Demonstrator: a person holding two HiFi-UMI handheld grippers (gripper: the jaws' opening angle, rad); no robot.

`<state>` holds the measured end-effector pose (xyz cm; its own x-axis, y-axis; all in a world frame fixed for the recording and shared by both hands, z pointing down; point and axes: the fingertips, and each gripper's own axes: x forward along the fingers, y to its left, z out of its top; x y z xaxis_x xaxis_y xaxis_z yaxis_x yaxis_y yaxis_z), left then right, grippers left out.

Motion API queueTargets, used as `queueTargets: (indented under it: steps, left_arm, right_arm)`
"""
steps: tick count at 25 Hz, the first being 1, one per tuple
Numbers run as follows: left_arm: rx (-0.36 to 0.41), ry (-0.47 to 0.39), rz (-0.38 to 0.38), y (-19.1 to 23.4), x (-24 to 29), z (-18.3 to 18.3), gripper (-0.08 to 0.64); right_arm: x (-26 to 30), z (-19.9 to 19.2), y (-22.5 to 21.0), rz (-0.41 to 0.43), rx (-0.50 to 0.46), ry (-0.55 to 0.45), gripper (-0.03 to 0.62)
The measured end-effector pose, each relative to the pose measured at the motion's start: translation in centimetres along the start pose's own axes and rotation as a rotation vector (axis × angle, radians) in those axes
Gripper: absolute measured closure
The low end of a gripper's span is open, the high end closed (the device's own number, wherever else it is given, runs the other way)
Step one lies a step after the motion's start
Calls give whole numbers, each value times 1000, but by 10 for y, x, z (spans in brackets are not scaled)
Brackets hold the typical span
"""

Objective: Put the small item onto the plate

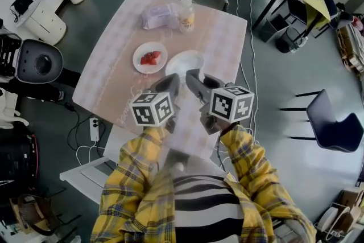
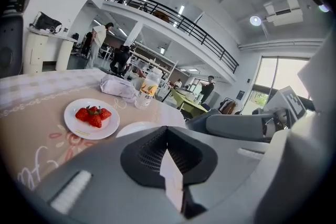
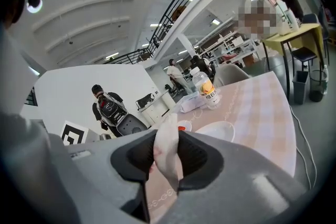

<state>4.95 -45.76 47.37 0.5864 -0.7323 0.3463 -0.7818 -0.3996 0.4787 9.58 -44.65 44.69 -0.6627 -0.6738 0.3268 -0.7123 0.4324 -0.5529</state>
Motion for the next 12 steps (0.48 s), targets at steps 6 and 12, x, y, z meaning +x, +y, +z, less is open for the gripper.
queueTargets:
  steps: [6,12]
  left_arm:
    - [0,19,45,20,22,2,568]
    - [12,53,76,33,43,-2,568]
  right_arm:
    - [26,3,-24,0,-11,48,486]
    - [51,2,-47,-9,-23,95,486]
